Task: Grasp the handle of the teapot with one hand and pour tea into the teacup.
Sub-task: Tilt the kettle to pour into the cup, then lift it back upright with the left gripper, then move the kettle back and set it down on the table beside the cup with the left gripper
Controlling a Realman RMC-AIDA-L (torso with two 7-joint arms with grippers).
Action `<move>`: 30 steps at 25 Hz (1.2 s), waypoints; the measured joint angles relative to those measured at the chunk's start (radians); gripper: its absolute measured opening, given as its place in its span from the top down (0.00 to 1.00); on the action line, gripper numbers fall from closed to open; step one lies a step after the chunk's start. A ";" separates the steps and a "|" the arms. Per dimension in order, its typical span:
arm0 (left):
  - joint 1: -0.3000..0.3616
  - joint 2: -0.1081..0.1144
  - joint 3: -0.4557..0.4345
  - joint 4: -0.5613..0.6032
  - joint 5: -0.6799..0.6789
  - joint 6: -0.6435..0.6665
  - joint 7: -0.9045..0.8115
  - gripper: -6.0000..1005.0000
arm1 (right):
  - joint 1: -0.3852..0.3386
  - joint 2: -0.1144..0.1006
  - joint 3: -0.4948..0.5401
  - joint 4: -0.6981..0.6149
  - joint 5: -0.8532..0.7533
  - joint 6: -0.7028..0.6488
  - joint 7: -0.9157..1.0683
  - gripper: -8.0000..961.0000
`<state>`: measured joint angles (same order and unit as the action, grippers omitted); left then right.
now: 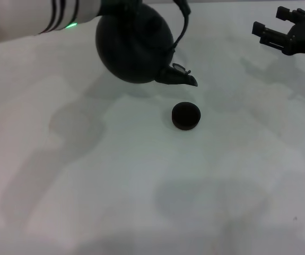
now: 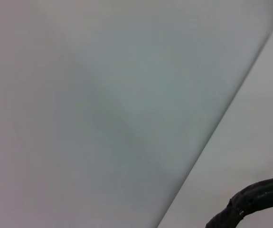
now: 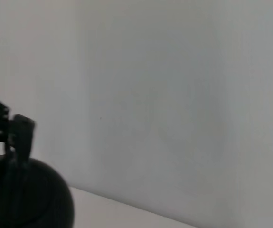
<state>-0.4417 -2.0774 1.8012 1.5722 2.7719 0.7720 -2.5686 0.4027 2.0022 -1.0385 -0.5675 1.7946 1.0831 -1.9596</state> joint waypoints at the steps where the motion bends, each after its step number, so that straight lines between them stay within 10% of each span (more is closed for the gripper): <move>1: 0.021 0.000 -0.004 0.018 0.001 0.000 -0.008 0.89 | 0.001 0.000 0.000 0.000 0.000 -0.003 0.001 0.14; 16: 0.353 0.002 -0.199 0.114 -0.210 -0.185 -0.036 0.89 | 0.002 0.000 -0.003 0.000 -0.011 -0.009 0.010 0.14; 30: 0.317 0.005 -0.496 -0.180 -0.979 -0.144 0.552 0.89 | 0.000 0.000 -0.004 0.000 -0.025 -0.009 0.013 0.14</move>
<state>-0.1243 -2.0721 1.3054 1.3927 1.7931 0.6277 -2.0170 0.4029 2.0020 -1.0423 -0.5675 1.7699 1.0737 -1.9466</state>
